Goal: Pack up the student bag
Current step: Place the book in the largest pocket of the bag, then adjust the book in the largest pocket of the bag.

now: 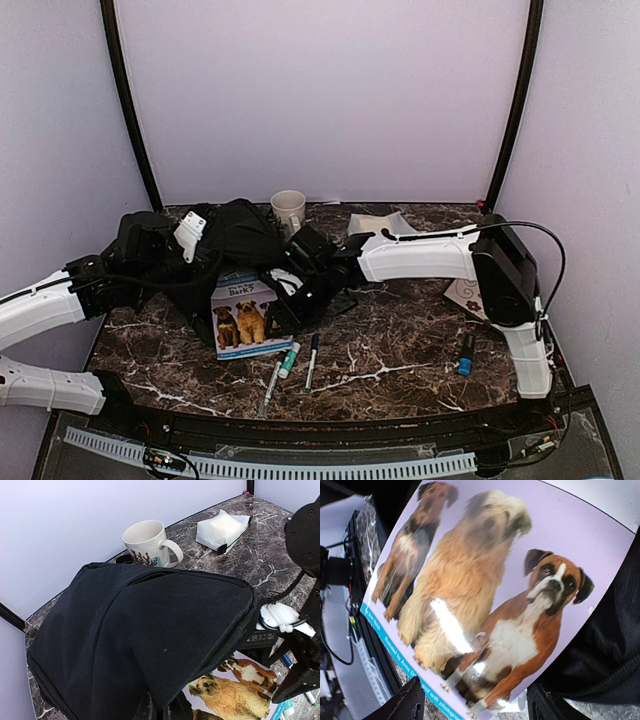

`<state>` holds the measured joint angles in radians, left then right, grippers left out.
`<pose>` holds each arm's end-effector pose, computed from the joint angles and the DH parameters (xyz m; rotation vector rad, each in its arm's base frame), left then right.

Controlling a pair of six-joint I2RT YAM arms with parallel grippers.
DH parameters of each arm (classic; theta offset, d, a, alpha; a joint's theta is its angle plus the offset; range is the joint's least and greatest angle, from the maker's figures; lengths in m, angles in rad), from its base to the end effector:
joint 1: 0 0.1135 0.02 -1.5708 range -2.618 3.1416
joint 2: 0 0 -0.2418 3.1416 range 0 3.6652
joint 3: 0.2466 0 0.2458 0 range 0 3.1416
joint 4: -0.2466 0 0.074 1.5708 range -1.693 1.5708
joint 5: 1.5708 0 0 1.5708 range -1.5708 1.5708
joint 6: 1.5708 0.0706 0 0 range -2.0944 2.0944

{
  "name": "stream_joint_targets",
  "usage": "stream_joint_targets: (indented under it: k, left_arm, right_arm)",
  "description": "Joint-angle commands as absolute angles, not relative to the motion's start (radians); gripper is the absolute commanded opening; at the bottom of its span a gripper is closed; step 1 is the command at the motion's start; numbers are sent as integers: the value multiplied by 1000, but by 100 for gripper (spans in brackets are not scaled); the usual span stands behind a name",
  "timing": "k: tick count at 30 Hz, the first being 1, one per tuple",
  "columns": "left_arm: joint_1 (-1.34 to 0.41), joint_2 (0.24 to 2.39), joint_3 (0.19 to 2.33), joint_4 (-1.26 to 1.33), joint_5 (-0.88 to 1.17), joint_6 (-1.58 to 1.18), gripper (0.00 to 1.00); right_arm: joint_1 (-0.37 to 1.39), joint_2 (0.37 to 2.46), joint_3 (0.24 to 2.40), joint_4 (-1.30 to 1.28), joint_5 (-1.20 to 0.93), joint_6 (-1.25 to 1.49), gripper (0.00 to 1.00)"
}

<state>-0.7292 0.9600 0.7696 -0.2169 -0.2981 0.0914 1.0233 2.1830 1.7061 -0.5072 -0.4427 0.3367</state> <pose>0.2052 -0.1555 0.2693 0.6018 1.8666 -0.1241 0.2212 0.4209 0.1405 -1.1143 2.5556 1.0150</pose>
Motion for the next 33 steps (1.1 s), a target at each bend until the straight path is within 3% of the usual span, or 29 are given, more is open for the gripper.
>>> stream_joint_targets:
  k: [1, 9, 18, 33]
  left_arm:
    - [-730, 904, 779, -103, -304, 98, 0]
    - [-731, 911, 782, -105, -286, 100, 0]
    - [-730, 896, 782, -106, -272, 101, 0]
    - [-730, 887, 779, -106, -261, 104, 0]
  right_arm:
    - [1073, 2081, 1649, -548, -314, 204, 70]
    - [1150, 1960, 1600, -632, -179, -54, 68]
    - [1272, 2011, 1721, -716, -25, -537, 57]
    - [1277, 2196, 1806, -634, 201, -567, 55]
